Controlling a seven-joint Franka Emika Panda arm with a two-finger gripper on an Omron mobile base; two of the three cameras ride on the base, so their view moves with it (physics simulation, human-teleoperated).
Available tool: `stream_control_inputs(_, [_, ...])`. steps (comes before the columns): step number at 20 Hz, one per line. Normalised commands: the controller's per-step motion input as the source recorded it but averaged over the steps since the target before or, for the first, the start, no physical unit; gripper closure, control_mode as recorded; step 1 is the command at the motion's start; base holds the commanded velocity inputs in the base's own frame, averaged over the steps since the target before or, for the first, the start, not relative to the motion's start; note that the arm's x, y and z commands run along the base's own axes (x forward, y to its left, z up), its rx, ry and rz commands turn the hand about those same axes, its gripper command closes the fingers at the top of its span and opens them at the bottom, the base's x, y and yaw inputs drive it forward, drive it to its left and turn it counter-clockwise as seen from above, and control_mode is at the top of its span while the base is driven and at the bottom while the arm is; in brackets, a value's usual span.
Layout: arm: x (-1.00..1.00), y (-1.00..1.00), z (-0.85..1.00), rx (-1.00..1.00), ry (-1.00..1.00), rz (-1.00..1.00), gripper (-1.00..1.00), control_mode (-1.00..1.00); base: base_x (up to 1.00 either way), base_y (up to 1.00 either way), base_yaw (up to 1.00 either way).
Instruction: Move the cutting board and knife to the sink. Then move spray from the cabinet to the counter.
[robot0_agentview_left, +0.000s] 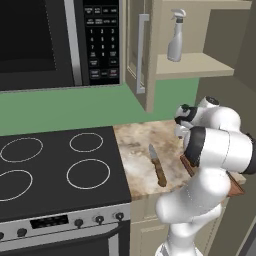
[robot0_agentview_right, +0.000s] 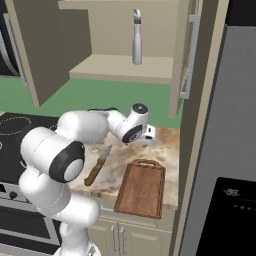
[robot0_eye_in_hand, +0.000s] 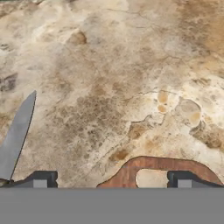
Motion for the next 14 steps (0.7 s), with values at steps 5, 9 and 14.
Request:
stream_control_inputs(5, [-0.47, 0.00, 0.52, 0.00, 0.03, 0.00, -1.00, -1.00, 0.00, 0.00, 0.00])
stream_control_inputs(9, [-0.49, 0.00, 0.44, 0.00, 0.00, 0.00, -1.00, -1.00, 0.00, 0.00, 0.00])
stream_control_inputs(14, [-0.53, 0.00, 0.44, 0.00, 0.00, -0.03, -1.00, -1.00, 0.00, 0.00, 0.00])
